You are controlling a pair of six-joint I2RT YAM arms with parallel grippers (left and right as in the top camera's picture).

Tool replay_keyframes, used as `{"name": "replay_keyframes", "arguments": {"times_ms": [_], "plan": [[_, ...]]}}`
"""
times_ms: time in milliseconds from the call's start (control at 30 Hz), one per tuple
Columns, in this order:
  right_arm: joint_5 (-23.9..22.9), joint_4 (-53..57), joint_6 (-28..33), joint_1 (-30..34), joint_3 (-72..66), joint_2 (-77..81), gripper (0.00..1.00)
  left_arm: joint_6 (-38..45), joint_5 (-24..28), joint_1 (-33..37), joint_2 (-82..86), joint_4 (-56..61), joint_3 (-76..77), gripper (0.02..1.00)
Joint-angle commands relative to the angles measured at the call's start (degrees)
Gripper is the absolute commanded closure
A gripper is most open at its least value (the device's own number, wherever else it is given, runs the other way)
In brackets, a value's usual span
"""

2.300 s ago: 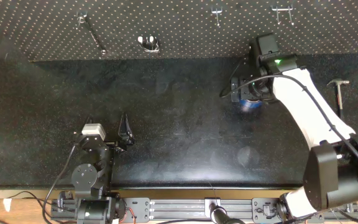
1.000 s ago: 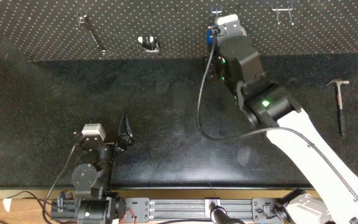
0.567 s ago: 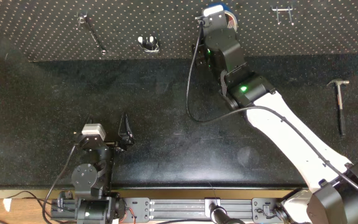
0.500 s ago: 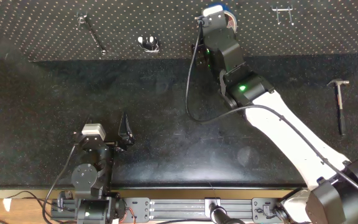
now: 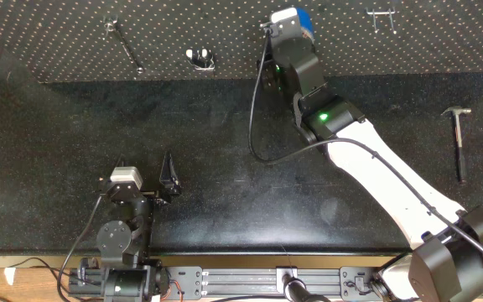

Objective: Place Tools Onto Pegboard

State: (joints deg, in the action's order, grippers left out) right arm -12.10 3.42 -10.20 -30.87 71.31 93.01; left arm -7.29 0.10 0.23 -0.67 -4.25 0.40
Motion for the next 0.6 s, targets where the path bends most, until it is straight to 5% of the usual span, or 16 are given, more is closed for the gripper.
{"name": "replay_keyframes", "arguments": {"times_ms": [33,200,300,333,433,600], "plan": [[0.55,2.95,-0.63,-0.35,0.0,-0.02,0.704,0.72,0.61,0.13,0.46,-0.44,-0.09,0.023],[2.49,12.07,-0.66,-0.46,0.0,-3.65,0.678,0.72,0.61,0.13,0.46,-0.44,-0.09,0.023],[2.49,33.09,-0.79,-0.33,0.0,-9.31,0.248,0.72,0.61,0.13,0.46,-0.44,-0.09,0.023],[2.49,44.22,-2.36,0.52,0.0,-11.65,0.034,0.72,0.61,0.13,0.46,-0.44,-0.09,0.023],[3.13,67.69,-2.67,9.2,0.0,-16.59,0.018,0.72,0.61,0.13,0.46,-0.44,-0.09,0.023],[3.17,68.74,13.75,34.71,0.0,-17.68,0.014,0.72,0.61,0.13,0.46,-0.44,-0.09,0.023]]}}
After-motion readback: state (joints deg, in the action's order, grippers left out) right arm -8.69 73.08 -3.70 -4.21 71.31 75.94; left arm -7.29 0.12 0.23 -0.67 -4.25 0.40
